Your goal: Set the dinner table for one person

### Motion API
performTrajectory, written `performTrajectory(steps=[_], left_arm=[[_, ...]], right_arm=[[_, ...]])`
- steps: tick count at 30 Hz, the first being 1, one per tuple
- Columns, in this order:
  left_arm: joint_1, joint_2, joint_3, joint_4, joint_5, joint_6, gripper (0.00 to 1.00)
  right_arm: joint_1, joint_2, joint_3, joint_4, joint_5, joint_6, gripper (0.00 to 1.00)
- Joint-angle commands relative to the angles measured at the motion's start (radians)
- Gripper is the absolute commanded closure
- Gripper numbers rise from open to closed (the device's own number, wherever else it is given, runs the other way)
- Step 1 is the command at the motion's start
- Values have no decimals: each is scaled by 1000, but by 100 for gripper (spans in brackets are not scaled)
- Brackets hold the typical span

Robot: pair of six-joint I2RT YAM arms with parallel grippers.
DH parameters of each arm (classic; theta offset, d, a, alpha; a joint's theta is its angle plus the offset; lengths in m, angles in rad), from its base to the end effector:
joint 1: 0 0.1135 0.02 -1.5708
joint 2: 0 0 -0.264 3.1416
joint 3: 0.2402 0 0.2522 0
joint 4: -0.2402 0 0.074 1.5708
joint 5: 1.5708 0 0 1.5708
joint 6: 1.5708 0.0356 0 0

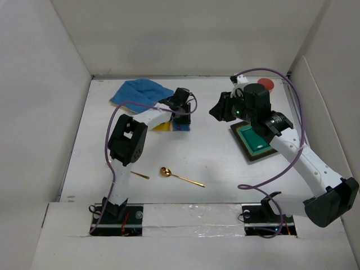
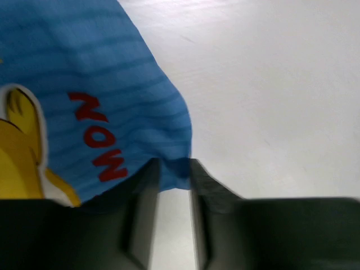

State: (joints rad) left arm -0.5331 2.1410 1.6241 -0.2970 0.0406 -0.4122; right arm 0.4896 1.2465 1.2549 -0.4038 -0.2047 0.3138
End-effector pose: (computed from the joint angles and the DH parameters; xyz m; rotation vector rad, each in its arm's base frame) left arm 0.4130 -0.2454 0.1872 0.1672 2.4358 -0.4861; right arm 0.2444 0.1384 0.3839 -0.3157 2.0048 0.7188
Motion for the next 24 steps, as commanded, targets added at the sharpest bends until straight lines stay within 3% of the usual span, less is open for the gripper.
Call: performTrajectory(steps=[1, 3, 6, 7, 10, 11, 15, 18, 22, 24], left_arm=[[5, -154, -53, 10, 53, -101, 67], [5, -208, -87, 38, 48, -115, 49], [5, -352, -130, 47, 7, -146, 49], [5, -387, -177, 53, -30, -163, 50], [15, -541, -343, 128, -96, -267, 52], [24, -573, -390, 171, -87, -334, 52], [24, -685, -590, 231, -47, -485, 50], [24, -731, -711, 329, -47, -556, 48], [35, -724, -777, 389, -47, -663, 40], [47, -695, -791, 413, -47, -691, 38]], right_arm=[[-26, 4, 11, 22, 53, 5, 60], [-39, 2, 5, 22, 59, 4, 58], [-59, 1, -17, 31, 73, 18, 55], [-68, 1, -25, 37, 85, 33, 61], [-77, 16, -57, 60, 82, 65, 96], [-77, 31, -64, 69, 71, 70, 100], [-68, 54, -75, 80, 33, 79, 100], [-59, 54, -87, 97, 21, 76, 93], [-59, 60, -101, 97, 18, 68, 63], [-49, 67, -107, 92, 14, 68, 58]])
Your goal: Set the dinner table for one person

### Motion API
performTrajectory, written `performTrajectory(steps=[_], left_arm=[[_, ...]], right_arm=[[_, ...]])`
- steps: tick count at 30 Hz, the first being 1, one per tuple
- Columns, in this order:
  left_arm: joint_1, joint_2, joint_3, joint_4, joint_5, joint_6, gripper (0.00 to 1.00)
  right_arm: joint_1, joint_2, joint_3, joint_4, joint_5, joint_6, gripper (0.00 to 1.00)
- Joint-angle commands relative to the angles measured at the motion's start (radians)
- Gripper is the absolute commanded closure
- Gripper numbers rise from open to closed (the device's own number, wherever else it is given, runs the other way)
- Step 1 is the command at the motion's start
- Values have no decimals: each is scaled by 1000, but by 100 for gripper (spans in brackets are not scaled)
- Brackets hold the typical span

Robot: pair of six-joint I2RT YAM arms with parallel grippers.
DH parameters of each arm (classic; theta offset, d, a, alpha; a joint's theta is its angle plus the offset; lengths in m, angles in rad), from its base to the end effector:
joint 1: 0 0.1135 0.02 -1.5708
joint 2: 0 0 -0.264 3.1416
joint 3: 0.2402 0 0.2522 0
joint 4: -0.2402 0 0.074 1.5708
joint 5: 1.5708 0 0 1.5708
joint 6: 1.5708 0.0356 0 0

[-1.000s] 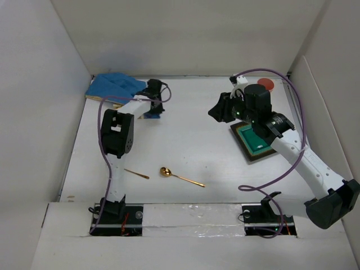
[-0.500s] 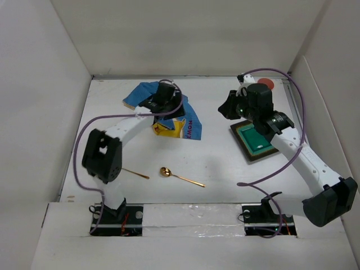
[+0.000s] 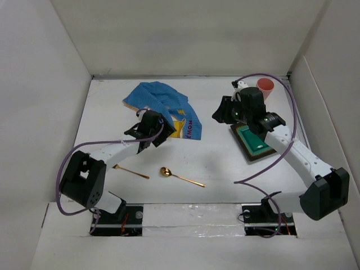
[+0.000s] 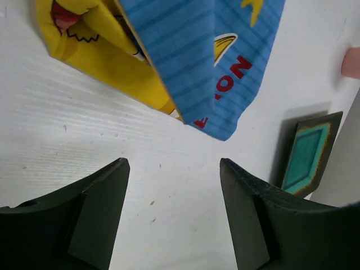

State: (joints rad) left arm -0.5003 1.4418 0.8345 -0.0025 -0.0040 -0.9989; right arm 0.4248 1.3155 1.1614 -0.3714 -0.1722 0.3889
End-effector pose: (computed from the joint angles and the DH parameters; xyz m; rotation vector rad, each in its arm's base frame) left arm 0.2732 -0.1492 0.2220 -0.5719 2.2366 -0.8165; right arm 0.2699 0.1288 0.3359 -0.1459 2.1544 0.6626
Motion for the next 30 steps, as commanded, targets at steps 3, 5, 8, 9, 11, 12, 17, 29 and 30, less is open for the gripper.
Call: performTrajectory(steps=[3, 5, 8, 9, 11, 12, 17, 29, 30], left_arm=[[14, 35, -9, 171, -2, -156, 37], [14, 40, -20, 225, -2, -194, 36], [14, 38, -43, 289, -31, -207, 35], [14, 45, -51, 303, -36, -220, 35], [23, 60, -49, 323, -36, -228, 36], [23, 75, -40, 322, -37, -236, 38], [32, 111, -21, 322, -63, -228, 44], [51, 94, 11, 276, -131, -176, 74], [51, 89, 6, 279, -134, -173, 76]], right_arm=[[15, 10, -19, 48, -27, -7, 54], [25, 11, -26, 43, -32, -7, 54], [43, 10, -45, 45, -38, -5, 54], [52, 8, -48, 45, -36, -7, 54], [52, 8, -54, 46, -36, -7, 54], [52, 8, -54, 45, -36, -7, 54], [52, 10, -48, 40, -30, -10, 54], [61, 97, -88, 80, 39, 14, 54], [61, 108, -89, 88, 43, 21, 53]])
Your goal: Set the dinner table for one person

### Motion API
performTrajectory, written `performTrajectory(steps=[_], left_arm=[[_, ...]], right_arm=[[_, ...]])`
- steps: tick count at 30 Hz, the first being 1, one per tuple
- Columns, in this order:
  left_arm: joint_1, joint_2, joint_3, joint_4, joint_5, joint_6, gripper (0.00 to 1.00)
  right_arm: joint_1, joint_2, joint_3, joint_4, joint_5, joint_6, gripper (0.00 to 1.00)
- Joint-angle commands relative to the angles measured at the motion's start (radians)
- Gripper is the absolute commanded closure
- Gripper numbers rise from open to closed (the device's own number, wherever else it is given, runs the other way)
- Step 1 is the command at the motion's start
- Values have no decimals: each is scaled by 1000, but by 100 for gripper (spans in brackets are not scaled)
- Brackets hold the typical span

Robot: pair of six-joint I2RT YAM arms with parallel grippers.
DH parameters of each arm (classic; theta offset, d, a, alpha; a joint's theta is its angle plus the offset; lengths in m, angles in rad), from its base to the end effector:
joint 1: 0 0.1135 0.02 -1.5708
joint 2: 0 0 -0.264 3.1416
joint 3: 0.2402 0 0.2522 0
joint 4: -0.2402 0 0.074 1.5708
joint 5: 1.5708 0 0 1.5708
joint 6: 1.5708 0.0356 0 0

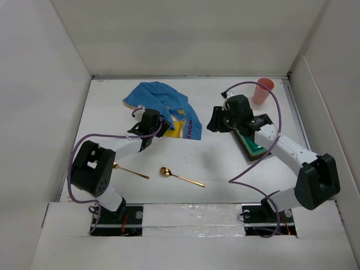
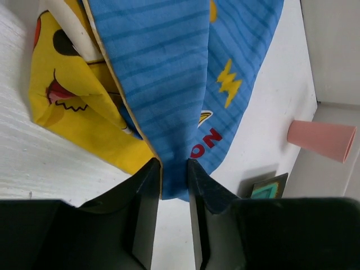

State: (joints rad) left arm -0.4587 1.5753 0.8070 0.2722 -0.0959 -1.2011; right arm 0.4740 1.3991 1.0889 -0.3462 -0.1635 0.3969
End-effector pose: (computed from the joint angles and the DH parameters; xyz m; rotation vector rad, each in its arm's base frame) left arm 0.3021 -0.1454 0.1983 -0.8550 2.0235 -0.8943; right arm 0.2758 0.1480 0.2894 -0.1810 2.2914 0.6472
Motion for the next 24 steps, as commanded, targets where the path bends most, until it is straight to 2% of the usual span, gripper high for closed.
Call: performTrajectory(steps=[1, 5, 7, 8, 18, 24], left_arm=[[18, -44, 29, 12, -42, 31, 78], [51, -35, 29, 33, -8, 47, 93], [51, -47, 32, 22, -8, 66, 95], [51, -61, 34, 13, -14, 87, 100], [51, -127, 50, -62, -4, 182, 100], [71, -164, 63, -94, 5, 241, 100]], right_arm=[[12, 35, -17, 82, 36, 16, 53], [12, 96, -20, 134, 42, 36, 49], [12, 149, -3, 142, 41, 46, 45], [23, 184, 11, 153, 41, 56, 44], [114, 417, 94, 167, 157, 117, 43], [179, 512, 163, 104, 358, 148, 46]])
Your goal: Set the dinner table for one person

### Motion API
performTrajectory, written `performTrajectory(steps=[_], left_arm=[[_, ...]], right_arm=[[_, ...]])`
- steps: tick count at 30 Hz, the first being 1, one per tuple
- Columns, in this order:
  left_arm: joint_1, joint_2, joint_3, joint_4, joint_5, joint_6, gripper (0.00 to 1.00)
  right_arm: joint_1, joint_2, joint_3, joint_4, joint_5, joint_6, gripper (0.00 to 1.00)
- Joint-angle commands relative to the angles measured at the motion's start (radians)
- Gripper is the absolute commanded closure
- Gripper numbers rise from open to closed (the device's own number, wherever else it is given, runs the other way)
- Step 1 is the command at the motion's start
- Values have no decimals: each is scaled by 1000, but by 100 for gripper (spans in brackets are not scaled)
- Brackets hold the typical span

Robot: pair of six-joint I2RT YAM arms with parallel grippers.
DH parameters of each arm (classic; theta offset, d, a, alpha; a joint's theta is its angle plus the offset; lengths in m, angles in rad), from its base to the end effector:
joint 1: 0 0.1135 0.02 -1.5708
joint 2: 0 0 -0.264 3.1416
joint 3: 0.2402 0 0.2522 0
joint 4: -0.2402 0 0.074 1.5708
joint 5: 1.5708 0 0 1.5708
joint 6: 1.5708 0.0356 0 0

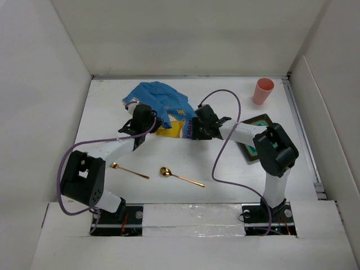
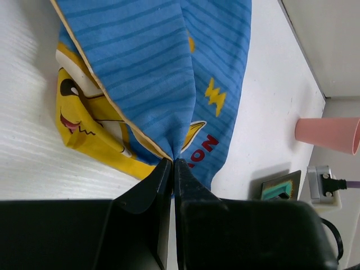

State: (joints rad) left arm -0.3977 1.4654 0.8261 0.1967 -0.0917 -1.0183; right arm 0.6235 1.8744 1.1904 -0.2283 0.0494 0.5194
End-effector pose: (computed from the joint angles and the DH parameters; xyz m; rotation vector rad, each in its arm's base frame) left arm 0.2995 -0.1223 0.2312 -0.7011 1.9862 -0.7929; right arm 0.3207 0.2285 0.1705 -0.1103 2.5284 0.4151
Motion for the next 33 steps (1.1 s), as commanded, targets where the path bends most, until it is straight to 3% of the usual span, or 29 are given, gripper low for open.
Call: performTrajectory(steps=[1, 9, 19, 24, 28, 33], left_arm=[[20, -57, 44, -26, 1, 66, 100], [39, -94, 41, -52, 1, 124, 100], [48, -91, 42, -49, 23, 158, 100], [48, -96, 53, -60, 15, 176, 100], [48, -100, 74, -82, -3, 202, 100], [132, -146, 177, -121, -11, 277, 100]], right_arm=[[39, 52, 78, -60, 174, 31, 48], [90, 132, 155, -180, 377, 94, 51], [71, 114, 132, -177, 391, 99, 48], [71, 141, 132, -137, 310, 84, 64], [71, 141, 150, -108, 290, 67, 100], [38, -36, 135, -97, 352, 30, 100]])
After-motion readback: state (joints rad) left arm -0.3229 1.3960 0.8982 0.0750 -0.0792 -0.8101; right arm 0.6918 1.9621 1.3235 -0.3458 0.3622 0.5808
